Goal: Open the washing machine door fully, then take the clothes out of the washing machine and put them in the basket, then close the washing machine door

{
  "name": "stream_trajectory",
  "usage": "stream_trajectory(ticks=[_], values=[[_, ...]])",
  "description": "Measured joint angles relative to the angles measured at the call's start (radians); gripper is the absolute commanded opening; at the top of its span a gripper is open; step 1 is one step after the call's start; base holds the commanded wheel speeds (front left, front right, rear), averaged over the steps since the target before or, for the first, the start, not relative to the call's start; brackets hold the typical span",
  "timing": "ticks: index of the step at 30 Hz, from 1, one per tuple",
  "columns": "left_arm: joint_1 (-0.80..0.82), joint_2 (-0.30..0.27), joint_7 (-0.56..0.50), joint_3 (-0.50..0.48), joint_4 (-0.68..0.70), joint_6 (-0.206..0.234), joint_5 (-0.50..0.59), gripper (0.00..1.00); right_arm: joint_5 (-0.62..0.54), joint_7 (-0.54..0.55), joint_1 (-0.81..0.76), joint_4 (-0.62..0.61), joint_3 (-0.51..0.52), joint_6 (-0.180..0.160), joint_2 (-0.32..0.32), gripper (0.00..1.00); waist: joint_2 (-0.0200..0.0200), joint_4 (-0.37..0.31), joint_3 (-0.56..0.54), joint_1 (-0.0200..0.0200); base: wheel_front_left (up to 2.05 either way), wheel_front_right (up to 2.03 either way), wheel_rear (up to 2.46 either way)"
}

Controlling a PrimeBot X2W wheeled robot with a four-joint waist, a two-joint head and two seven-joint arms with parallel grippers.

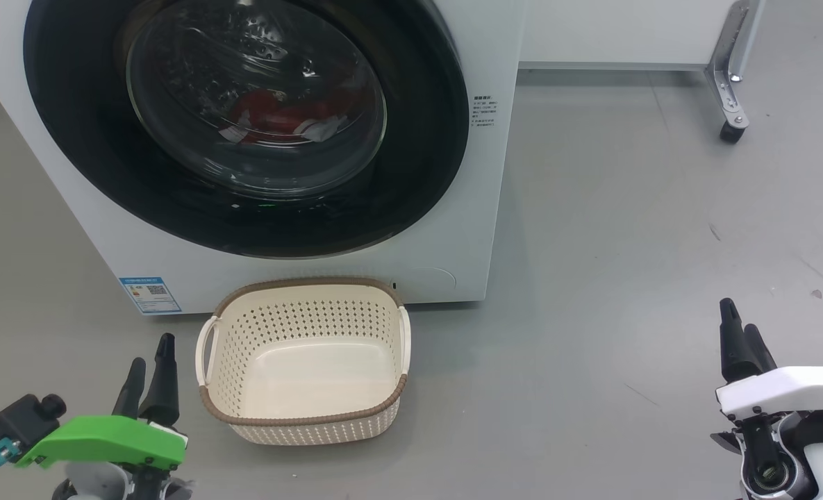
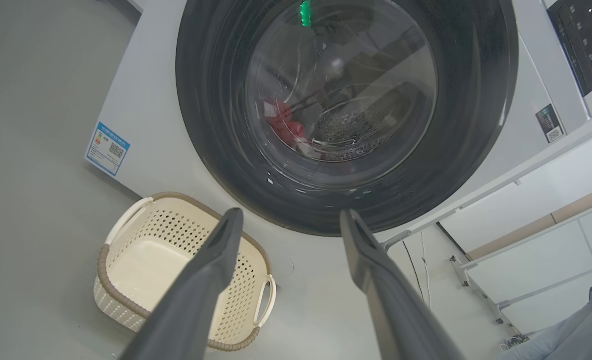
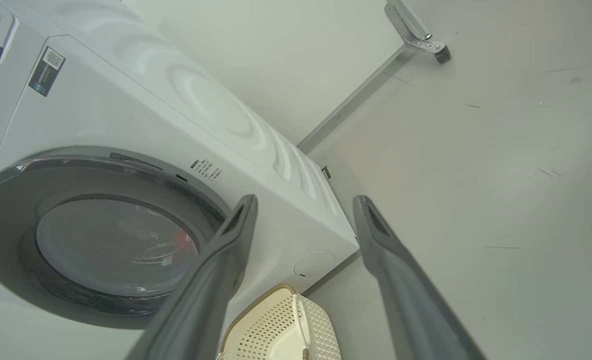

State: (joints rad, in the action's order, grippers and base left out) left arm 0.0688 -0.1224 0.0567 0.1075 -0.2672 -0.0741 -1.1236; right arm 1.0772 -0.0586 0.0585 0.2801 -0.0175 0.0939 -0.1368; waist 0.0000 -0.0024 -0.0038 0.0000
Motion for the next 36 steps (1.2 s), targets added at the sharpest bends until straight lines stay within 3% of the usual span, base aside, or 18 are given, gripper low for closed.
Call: stream_trajectory(ticks=[15, 36], values=[[0.036, -0.029, 0.052, 0.088, -0.010, 0.053, 0.246, 1.00, -0.277, -0.051, 0.015, -0.026, -0.088, -0.035, -0.028, 1.00, 0.0000, 0.000, -0.007, 0.0000, 0.00, 0.00, 0.00], [0.058, -0.037, 0.131, 0.157, -0.052, 0.115, 0.499, 1.00, -0.542, -0.124, 0.015, -0.009, -0.170, -0.071, -0.031, 1.00, 0.0000, -0.002, -0.012, 0.0000, 0.00, 0.00, 0.00]])
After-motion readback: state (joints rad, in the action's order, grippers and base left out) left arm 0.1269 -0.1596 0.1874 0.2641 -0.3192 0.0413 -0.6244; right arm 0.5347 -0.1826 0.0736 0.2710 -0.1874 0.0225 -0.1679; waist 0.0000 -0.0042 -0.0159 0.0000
